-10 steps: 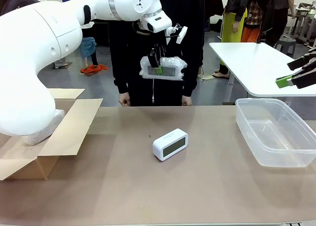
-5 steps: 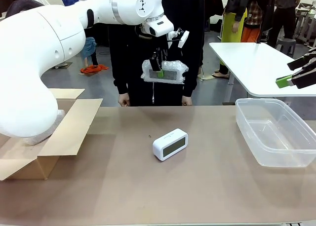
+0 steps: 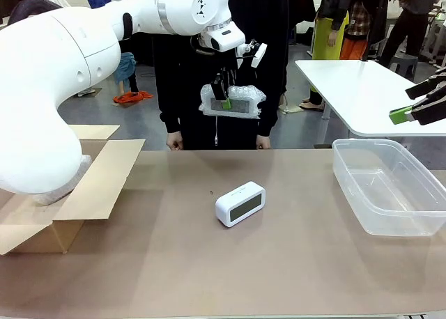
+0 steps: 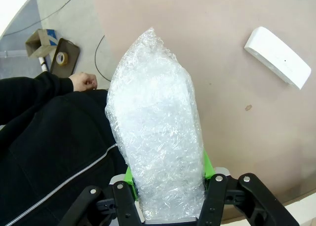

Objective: Separate and place wrapped and unwrapped clocks.
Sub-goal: If the picked Digital clock is wrapped, place it in the Package Box ; if not, place it in the Organizing box.

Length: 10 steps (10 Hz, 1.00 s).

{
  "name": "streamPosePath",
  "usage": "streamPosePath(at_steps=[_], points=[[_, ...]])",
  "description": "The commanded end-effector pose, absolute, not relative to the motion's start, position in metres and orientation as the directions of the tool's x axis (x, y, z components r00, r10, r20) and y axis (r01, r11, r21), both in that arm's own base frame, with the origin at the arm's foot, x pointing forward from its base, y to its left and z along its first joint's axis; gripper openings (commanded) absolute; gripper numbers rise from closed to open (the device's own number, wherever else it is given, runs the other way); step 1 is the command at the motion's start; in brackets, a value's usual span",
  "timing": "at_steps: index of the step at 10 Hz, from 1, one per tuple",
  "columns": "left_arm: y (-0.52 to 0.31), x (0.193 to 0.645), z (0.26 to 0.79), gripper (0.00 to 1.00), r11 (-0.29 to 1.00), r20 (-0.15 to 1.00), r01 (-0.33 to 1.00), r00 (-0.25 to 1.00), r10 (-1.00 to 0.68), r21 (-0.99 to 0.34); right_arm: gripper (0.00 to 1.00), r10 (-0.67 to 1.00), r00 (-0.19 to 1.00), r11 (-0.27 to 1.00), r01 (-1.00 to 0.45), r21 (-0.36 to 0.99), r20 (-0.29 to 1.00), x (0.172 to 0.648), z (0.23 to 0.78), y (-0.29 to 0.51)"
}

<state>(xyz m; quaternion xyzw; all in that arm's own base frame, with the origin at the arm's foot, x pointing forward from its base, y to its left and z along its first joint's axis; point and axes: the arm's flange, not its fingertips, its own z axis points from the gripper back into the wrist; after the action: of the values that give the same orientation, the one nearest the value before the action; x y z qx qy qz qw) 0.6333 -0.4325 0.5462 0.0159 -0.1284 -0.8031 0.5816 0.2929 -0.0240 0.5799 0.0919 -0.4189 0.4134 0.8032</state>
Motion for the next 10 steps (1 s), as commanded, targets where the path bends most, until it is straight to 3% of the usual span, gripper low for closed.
streamPosePath(at_steps=[1,3,4,10], points=[[-0.433,0.633,0.551,0.38,-0.288,0.127,0.928,-0.323,-0.938,0.237,1.0,0.577,0.307,0.638,-0.749,-0.182,0.757,0.294,0.578,-0.024],[-0.433,0.633,0.551,0.38,-0.288,0.127,0.928,-0.323,-0.938,0.237,1.0,0.577,0.307,0.638,-0.749,-0.182,0.757,0.294,0.578,-0.024],[-0.432,0.633,0.546,0.53,-0.29,0.124,0.93,-0.323,-0.938,0.225,1.0,0.577,0.307,0.638,-0.749,-0.182,0.757,0.294,0.578,-0.024],[-0.374,0.622,0.569,0.53,-0.282,0.132,0.932,-0.316,-0.939,0.229,1.0,0.577,0.307,0.638,-0.749,-0.182,0.757,0.294,0.578,-0.024]])
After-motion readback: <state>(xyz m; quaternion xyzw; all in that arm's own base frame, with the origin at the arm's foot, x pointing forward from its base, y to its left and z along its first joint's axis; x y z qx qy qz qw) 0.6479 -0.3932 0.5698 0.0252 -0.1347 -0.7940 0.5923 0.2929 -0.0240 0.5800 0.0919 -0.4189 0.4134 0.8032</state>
